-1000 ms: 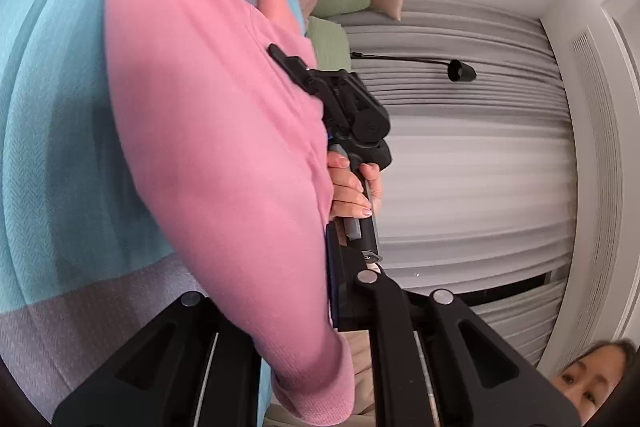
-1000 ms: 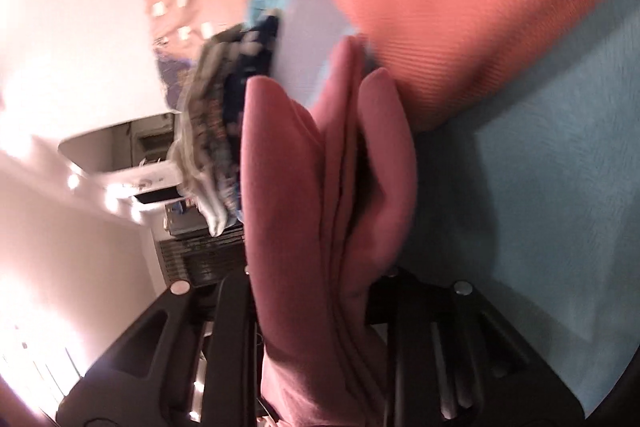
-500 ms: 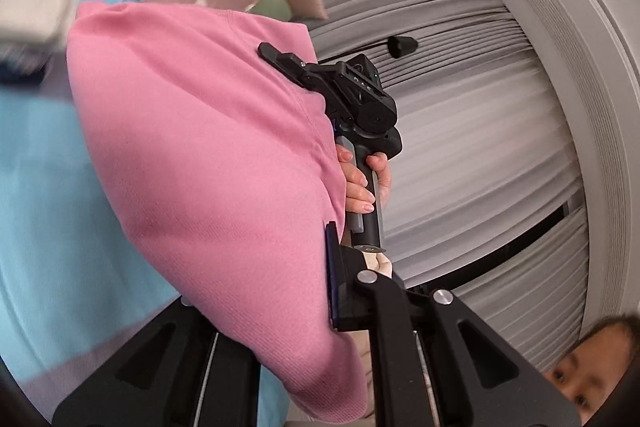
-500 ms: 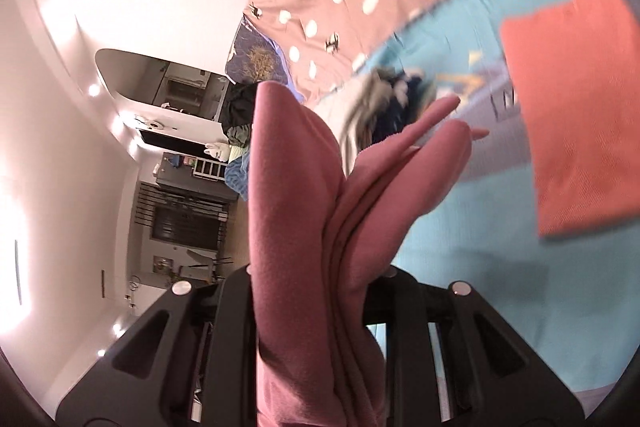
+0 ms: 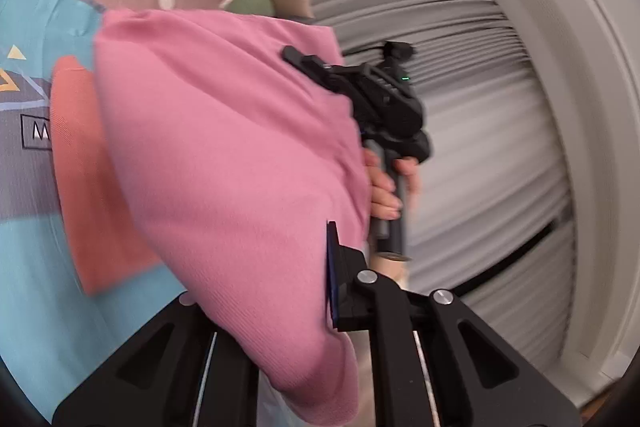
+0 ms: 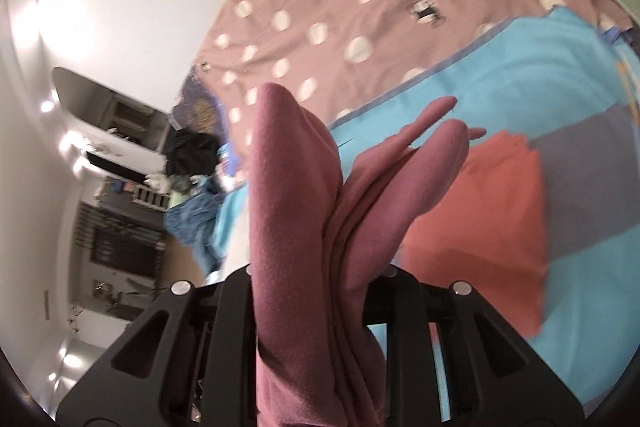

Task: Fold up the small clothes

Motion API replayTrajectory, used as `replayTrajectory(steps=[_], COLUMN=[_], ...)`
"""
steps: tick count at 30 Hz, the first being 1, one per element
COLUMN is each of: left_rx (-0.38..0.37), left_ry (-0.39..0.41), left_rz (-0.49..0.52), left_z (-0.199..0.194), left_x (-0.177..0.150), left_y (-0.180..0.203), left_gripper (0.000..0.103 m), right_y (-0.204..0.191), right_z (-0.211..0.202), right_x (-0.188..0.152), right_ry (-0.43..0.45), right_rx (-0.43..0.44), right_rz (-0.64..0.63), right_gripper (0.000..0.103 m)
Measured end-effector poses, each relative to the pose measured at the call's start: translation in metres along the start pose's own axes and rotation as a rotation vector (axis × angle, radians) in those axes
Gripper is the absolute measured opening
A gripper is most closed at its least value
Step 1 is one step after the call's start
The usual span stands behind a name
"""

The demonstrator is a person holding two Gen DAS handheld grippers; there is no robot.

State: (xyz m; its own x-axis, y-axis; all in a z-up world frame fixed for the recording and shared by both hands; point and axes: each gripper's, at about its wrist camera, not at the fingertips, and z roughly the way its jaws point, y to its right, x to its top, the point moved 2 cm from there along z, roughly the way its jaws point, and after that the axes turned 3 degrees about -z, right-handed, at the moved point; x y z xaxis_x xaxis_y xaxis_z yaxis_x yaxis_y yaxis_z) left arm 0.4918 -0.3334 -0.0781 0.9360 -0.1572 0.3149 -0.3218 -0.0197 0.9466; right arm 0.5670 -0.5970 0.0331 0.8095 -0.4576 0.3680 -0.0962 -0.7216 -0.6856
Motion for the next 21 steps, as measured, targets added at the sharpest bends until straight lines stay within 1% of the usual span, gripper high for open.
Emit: replayTrajectory(steps=[2,4,8,10,13,15,16,17,18,19,20,21], left_rx=[0.01,0.021,0.042,0.038,0.053,0.033,0.023,0.019,0.024,0.031,0.029,0.022], left_ry=[-0.009,-0.014,-0.029,-0.05,-0.068,-0.072,-0.07,-0.067,-0.06,-0.052,-0.047,-0.044], left_rz=[-0.036,-0.067,-0.137,-0.165,-0.162,-0.183,-0.196,-0.202,-0.201,-0.203,-0.208,-0.219], left_z=[0.02,0.033,0.045,0.052,0.057,0.058,0.06,0.058,0.056,0.054,0.051,0.047], left_x=[0.007,0.01,0.011,0.01,0.005,0.005,0.007,0.009,0.011,0.013,0.014,0.013], left_y=[-0.025,-0.05,-0.087,-0.1,-0.106,-0.11,-0.111,-0.112,-0.114,-0.115,-0.117,-0.12], left_gripper=[0.009,0.009,0.008,0.008,0.008,0.008,0.008,0.008,0.008,0.008,0.008,0.009], right_y=[0.02,0.054,0.1,0.122,0.144,0.155,0.157,0.155,0.154,0.151,0.149,0.149], right_z=[0.013,0.036,0.077,0.091,0.098,0.095,0.091,0.086,0.079,0.073,0.069,0.065], right_x=[0.009,0.016,0.014,0.012,0.008,0.002,-0.002,-0.005,-0.012,-0.021,-0.027,-0.039], right_ry=[-0.02,-0.049,-0.114,-0.121,-0.124,-0.138,-0.147,-0.151,-0.156,-0.171,-0.181,-0.192], right_rx=[-0.007,-0.025,-0.024,0.002,0.043,0.068,0.093,0.114,0.146,0.177,0.188,0.198], right_rz=[0.012,0.064,0.134,0.173,0.231,0.275,0.278,0.271,0.258,0.232,0.218,0.205], right_gripper=[0.021,0.021,0.021,0.021,0.022,0.029,0.032,0.043,0.056,0.062,0.068,0.069])
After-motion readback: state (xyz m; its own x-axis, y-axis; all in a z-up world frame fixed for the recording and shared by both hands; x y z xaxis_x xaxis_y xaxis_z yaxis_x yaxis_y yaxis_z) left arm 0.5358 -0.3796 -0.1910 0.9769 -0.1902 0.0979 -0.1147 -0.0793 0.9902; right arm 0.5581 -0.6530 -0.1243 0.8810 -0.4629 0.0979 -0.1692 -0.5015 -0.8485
